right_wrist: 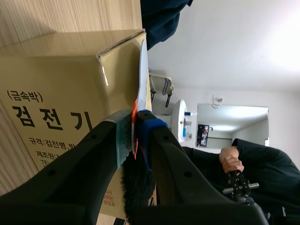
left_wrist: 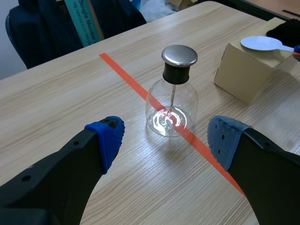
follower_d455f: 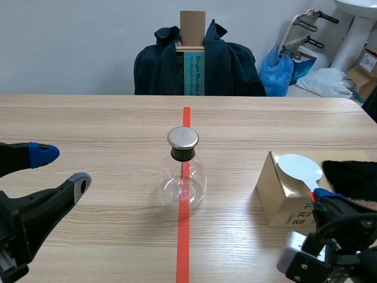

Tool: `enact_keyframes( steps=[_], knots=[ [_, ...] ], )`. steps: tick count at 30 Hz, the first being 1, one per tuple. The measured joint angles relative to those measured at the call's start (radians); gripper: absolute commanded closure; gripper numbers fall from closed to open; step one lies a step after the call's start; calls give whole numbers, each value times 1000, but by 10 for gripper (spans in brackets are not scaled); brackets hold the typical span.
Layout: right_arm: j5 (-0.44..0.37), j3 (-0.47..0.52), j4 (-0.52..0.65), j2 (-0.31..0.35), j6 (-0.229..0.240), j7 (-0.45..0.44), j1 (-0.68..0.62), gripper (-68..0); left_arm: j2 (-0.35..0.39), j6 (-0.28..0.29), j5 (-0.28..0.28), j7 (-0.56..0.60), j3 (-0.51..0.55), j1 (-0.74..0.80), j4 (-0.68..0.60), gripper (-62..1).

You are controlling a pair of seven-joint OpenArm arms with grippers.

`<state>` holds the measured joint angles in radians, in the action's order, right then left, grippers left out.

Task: Do the electroscope experiment.
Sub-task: 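Pick up the white charging plate, then bring the plate to the electroscope and point at the metal foil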

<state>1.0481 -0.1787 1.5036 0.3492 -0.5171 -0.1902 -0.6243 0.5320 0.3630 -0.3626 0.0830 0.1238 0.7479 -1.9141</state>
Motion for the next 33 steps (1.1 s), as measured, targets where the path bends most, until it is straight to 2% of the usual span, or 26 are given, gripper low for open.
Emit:
enact_keyframes(
  steps=[3, 5, 8, 12, 19, 24, 29, 33],
  knots=[
    [3, 16, 5, 9, 0, -40, 0, -8, 0, 0, 31, -2, 0, 0, 0, -275],
    [3, 37, 26, 21, 1, -33, -3, -8, 4, 0, 54, -5, 0, 0, 0, -182],
    [-14, 80, 88, 51, 0, -32, -17, -8, 29, 0, 52, -6, 0, 0, 0, -29],
    [-96, 145, 211, 79, -40, -29, -66, -8, 87, 0, 48, -4, 0, -1, 9, -26],
    [-124, 251, 377, 80, -84, -30, -125, -8, 163, 3, 18, 20, -20, -122, 174, -27],
    [-135, 320, 471, 82, -83, -30, -124, -8, 198, 24, 18, 104, -119, -265, 378, -32],
    [-194, 420, 575, 108, -149, -30, -121, -8, 202, 50, 19, 212, -264, -399, 573, -32],
    [-202, 471, 630, 108, -149, -41, -121, -8, 201, 50, 22, 264, -416, -522, 694, -32]
  ],
)
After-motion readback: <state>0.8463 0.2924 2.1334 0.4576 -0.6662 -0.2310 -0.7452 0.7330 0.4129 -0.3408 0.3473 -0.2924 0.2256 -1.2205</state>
